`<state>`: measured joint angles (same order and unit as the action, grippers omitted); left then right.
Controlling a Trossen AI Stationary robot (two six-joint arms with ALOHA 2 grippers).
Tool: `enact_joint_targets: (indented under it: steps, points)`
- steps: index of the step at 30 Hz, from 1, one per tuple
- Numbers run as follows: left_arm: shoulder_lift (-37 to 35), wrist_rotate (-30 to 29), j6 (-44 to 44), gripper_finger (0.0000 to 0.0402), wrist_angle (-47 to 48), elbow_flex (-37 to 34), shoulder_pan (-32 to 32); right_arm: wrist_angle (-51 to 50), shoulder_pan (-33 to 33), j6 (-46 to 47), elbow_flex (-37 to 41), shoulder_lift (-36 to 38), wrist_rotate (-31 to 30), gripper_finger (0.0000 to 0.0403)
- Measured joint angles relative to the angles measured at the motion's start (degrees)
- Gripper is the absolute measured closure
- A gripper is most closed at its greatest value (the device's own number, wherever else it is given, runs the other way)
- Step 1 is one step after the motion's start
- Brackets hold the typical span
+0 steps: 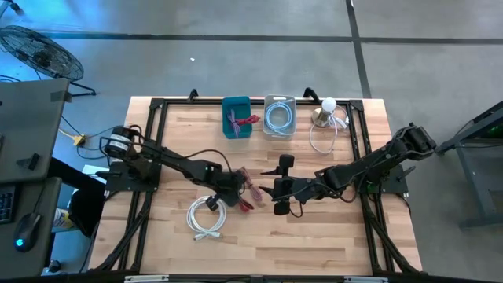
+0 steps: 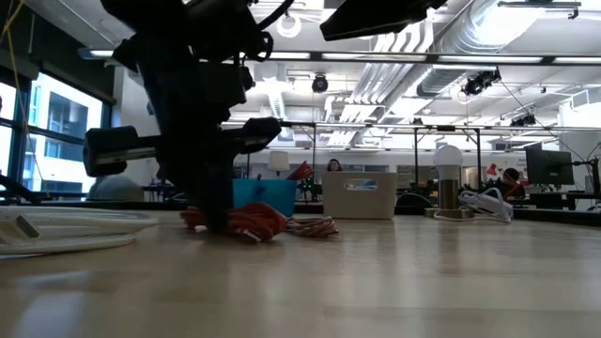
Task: Pick & Place USB Port
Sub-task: Put the orange charger cable into the blue bin
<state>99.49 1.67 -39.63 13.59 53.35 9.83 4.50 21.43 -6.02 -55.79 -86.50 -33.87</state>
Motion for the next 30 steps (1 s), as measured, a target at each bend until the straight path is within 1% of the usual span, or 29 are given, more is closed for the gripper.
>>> enact_joint_targets:
  steps: [5, 8, 11, 14, 19, 25, 30]
  points:
    - [0.08, -4.37, 0.38, 0.0394, 4.51, 1.84, 0.73, -0.61, 0.82, -0.05, 0.00, 0.00, -0.37, 0.0201]
    - [0.10, -6.92, 0.43, 0.0394, 7.46, 3.12, 1.46, -0.96, 1.44, -0.34, 0.00, 0.00, -1.67, 0.0205]
    - [-0.27, -8.16, 0.43, 0.0394, 9.45, 4.26, 1.93, -1.83, 2.05, -1.35, 0.00, 0.00, -3.78, 0.0210]
    - [-2.28, -8.76, 0.65, 0.0394, 10.22, 5.14, 2.30, -2.26, 2.65, -1.86, 0.00, 0.00, -5.27, 0.0214]
    - [-9.41, -11.98, 0.88, 0.0394, 11.86, 5.15, 2.67, -3.22, 3.13, -1.94, 0.00, 0.00, -5.77, 0.0214]
    - [-20.21, -16.89, 1.26, 0.0395, 13.95, 5.18, 2.58, -4.26, 3.13, -1.47, -0.02, 0.00, -5.86, 0.0215]
    - [-28.93, -20.48, -0.27, 0.0396, 15.53, 5.13, 2.09, -5.16, 3.11, -0.45, -0.02, 0.00, -5.81, 0.0213]
